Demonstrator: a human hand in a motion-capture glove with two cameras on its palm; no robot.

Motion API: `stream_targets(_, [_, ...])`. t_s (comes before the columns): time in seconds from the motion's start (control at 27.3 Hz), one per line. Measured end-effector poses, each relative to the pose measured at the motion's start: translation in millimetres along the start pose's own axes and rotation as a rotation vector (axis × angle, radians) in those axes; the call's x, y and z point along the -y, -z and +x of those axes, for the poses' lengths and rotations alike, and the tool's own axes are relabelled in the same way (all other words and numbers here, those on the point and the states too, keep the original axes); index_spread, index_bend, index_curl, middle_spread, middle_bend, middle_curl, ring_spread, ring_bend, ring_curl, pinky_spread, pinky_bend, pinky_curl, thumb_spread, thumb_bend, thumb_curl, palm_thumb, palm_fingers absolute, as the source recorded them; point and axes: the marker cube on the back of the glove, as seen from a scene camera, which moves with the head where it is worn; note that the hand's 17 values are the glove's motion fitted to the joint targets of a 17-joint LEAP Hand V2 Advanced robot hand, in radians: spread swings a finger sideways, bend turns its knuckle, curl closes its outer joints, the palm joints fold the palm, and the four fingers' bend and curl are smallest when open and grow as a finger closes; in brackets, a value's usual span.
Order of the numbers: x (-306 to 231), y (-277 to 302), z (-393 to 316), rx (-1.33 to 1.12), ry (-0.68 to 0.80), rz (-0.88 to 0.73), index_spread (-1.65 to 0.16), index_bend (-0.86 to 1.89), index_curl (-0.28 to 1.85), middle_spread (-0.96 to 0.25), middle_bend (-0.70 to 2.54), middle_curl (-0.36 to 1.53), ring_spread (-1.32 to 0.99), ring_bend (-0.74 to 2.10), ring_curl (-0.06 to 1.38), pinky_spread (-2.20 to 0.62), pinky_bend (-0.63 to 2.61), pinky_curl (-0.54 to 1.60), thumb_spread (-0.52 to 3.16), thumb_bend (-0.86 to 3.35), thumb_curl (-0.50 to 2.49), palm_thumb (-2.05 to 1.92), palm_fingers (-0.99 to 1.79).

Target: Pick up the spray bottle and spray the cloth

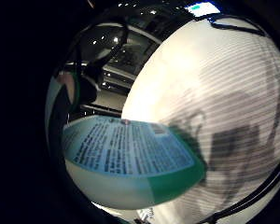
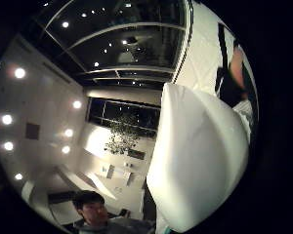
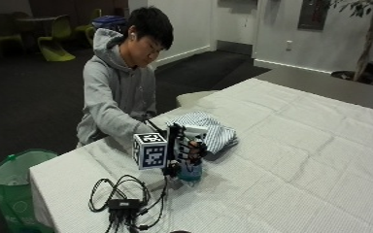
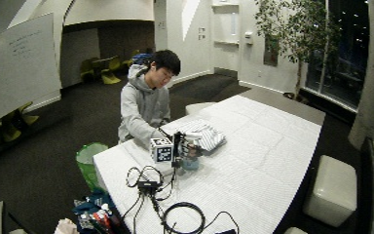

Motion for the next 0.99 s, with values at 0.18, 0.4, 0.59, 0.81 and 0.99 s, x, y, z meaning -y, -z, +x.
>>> stream_targets(0.18, [10.0, -9.1, -2.0, 0.011, -0.022, -0.018, -0.22, 0.33, 0.37, -0.08, 0.54, 0.47, -0.12, 0.5, 0.37, -0.04, 0.3, 0.29, 0.65, 0.0, 0.54, 0.99, 1.28])
stream_targets(0.4, [20.6, -17.6, -4.2, -0.024, 0.025, -0.043, -0.2, 0.46, 0.44, -0.07, 0.6, 0.5, -0.14, 0.49, 0.4, -0.16, 0.3, 0.33, 0.42, -0.02, 0.59, 1.01, 1.4])
stream_targets(0.59, [18.8, -25.7, -8.2, -0.086, 0.065, -0.089, -0.19, 0.51, 0.48, -0.06, 0.63, 0.51, -0.15, 0.52, 0.42, -0.21, 0.31, 0.35, 0.27, -0.03, 0.62, 0.99, 1.41])
stream_targets(0.81, [20.8, -32.8, -12.9, -0.123, 0.094, -0.102, -0.18, 0.54, 0.51, -0.06, 0.65, 0.52, -0.16, 0.54, 0.44, -0.24, 0.32, 0.38, 0.16, -0.03, 0.64, 0.99, 1.4])
stream_targets(0.99, [21.8, -32.3, -8.8, -0.061, 0.087, -0.057, -0.18, 0.55, 0.52, -0.05, 0.66, 0.52, -0.15, 0.55, 0.45, -0.26, 0.33, 0.39, 0.11, -0.03, 0.65, 0.99, 1.39])
